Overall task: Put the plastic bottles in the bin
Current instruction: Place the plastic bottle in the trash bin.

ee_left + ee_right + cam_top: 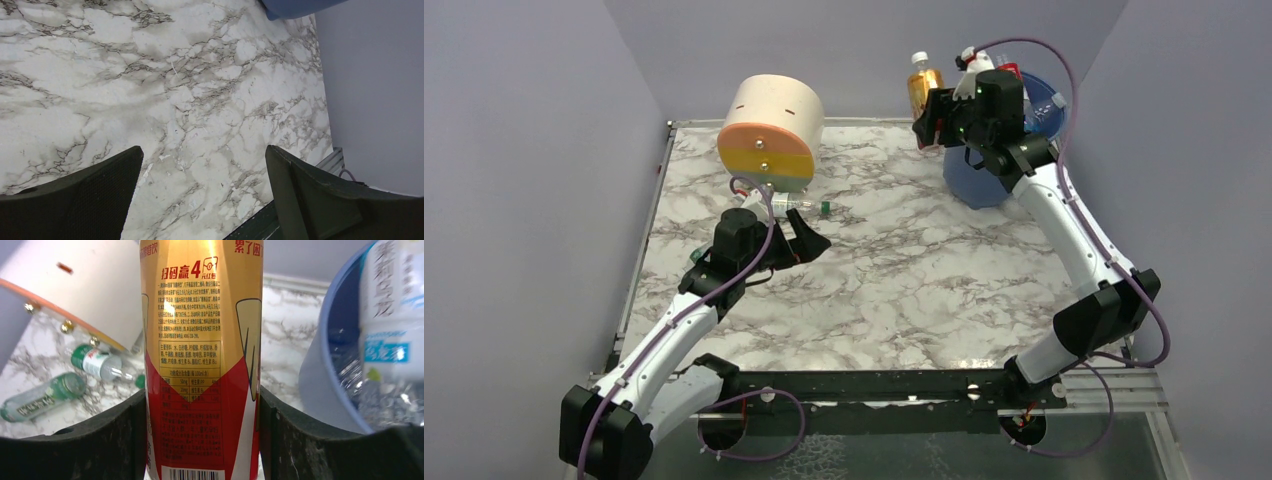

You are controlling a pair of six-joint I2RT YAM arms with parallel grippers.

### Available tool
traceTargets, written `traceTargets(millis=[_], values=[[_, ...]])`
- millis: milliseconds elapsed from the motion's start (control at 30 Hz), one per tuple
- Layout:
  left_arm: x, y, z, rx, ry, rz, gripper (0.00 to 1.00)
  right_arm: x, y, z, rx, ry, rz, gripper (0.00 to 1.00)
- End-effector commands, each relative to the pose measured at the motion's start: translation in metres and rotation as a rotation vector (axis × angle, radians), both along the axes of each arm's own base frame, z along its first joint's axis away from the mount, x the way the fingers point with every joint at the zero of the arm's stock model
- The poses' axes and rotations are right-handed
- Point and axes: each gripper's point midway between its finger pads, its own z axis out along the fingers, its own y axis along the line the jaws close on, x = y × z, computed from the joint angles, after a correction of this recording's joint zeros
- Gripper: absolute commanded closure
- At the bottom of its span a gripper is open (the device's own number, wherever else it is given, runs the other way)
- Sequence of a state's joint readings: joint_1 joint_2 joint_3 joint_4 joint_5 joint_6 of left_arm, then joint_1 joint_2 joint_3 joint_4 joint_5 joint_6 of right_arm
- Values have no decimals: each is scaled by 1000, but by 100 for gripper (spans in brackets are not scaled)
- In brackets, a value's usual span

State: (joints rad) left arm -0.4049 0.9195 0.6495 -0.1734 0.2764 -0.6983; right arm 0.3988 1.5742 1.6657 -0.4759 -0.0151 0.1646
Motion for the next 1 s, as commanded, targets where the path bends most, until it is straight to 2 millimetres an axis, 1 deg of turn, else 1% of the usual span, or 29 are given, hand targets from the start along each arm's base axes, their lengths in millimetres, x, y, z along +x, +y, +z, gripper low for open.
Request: traceTargets(millis=[0,200,333,467,500,533,667,867,967], values=[[4,-7,19,-31,-48,-12,1,6,-17,47,35,-80,-11,35],[1,-9,16,-31,-43,-14,1,30,-54,65,91,-105,-81,35],[-1,-8,13,-30,-40,-12,1,43,-81,68,112,-107,-126,35],[-2,-7,10,-30,-35,-8,1,52,-112,72,134,-113,-181,35],[-2,-7,10,-29,-32,-8,1,55,-125,72,148,-112,-202,35],[-3,-7,10,-30,-33,-8,1,57,-133,72,163,-111,-215,35],[-3,-6,10,-30,-37,-6,1,64,-156,68,206,-100,-259,35],[-4,-6,9,-28,-36,-4,1,74,-185,51,244,-54,-329,35],[-4,-6,8,-27,-34,-7,1,78,-199,46,260,-43,-360,35]])
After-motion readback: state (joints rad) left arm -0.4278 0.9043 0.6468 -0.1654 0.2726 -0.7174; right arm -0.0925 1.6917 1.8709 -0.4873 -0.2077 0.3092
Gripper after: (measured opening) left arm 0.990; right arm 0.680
